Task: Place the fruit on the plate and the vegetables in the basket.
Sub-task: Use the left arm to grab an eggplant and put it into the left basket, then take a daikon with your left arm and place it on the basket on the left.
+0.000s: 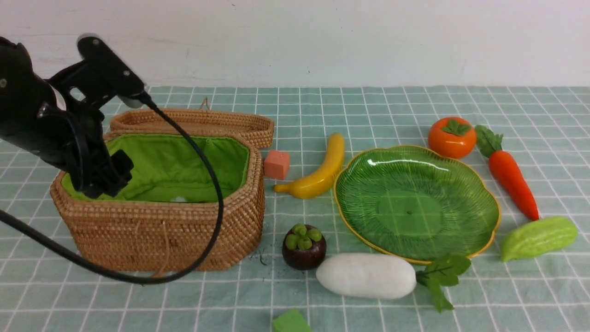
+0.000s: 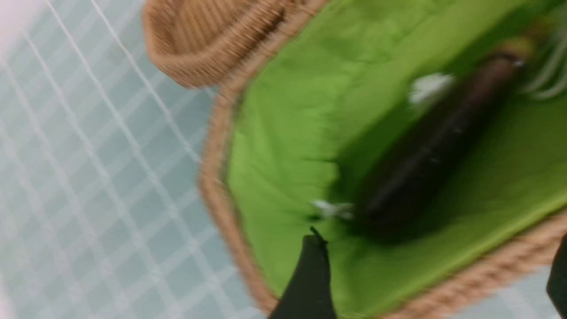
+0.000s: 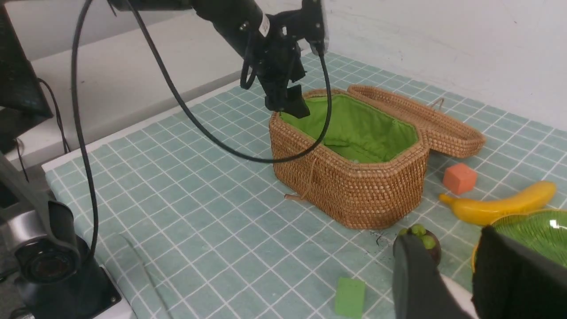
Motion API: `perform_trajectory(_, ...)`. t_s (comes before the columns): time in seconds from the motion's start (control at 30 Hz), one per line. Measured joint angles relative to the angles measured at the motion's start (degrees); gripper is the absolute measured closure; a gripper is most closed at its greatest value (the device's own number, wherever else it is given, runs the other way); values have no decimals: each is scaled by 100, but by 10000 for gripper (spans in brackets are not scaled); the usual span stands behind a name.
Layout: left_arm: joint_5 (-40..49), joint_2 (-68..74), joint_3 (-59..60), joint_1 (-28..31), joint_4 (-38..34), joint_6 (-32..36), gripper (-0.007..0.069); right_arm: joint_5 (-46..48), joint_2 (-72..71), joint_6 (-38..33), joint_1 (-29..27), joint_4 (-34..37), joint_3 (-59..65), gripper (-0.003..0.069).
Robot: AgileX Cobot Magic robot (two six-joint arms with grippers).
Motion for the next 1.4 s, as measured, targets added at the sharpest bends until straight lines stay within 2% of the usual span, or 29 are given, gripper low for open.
perform_trajectory(0.1, 175, -163, 0, -67, -594, -504, 83, 67, 0, 25, 0, -68, 0, 445)
perform_trajectory(0.13, 298, -256, -6, -247, -1037, -841, 197, 170, 0, 118, 0, -134, 0, 445)
perform_trajectory(0.17, 331, -271, -6, -316, -1141, -904, 232, 233, 0, 169, 0, -168, 0, 445)
perform_trajectory(0.2, 445, -317, -11, -754, -1534, -1104, 400, 442, 0, 374, 0, -292, 0, 443)
perform_trajectory(0.23, 475, -324, -11, -1001, -1675, -1158, 494, 542, 0, 447, 0, -354, 0, 442)
perform_trajectory(0.33, 572, -236, -76, -1903, -1757, -1203, 629, 826, 0, 625, 0, -593, 0, 442)
perform_trajectory(0.37, 588, -208, -100, -2042, -1757, -1212, 638, 863, 0, 640, 0, -623, 0, 442)
perform_trajectory(0.4, 698, -25, -238, -2490, -1727, -1220, 638, 1002, 0, 676, 0, -739, 0, 441)
perform_trajectory(0.47, 999, 358, -623, -3008, -1665, -1200, 636, 1103, 0, 703, 0, -799, 0, 439)
perform_trajectory(0.63, 1600, 1427, -1569, -3404, -1555, -558, 556, 1146, 0, 712, 0, -820, 0, 435)
perform_trajectory(0.7, 1724, 2136, -2098, -3449, -1533, 62, 415, 1203, 0, 712, 0, -835, 0, 435)
perform_trajectory(0.87, 1417, 2914, -2508, -3449, -1338, 860, 125, 1327, 0, 719, 0, -835, 0, 435)
perform_trajectory(0.9, 1388, 2935, -2518, -3449, -1325, 878, 116, 1333, 0, 719, 0, -835, 0, 435)
perform_trajectory(1.0, 792, 3267, -2535, -3449, -1198, 1174, -9, 1398, 0, 726, 0, -811, 0, 435)
perform_trajectory(1.17, 397, 3603, -2554, -3449, -1170, 1259, -15, 1422, 0, 726, 0, -790, 0, 433)
perform_trajectory(1.4, 419, 4016, -2554, -3449, -1164, 1271, 96, 1451, 0, 726, 0, -750, 0, 431)
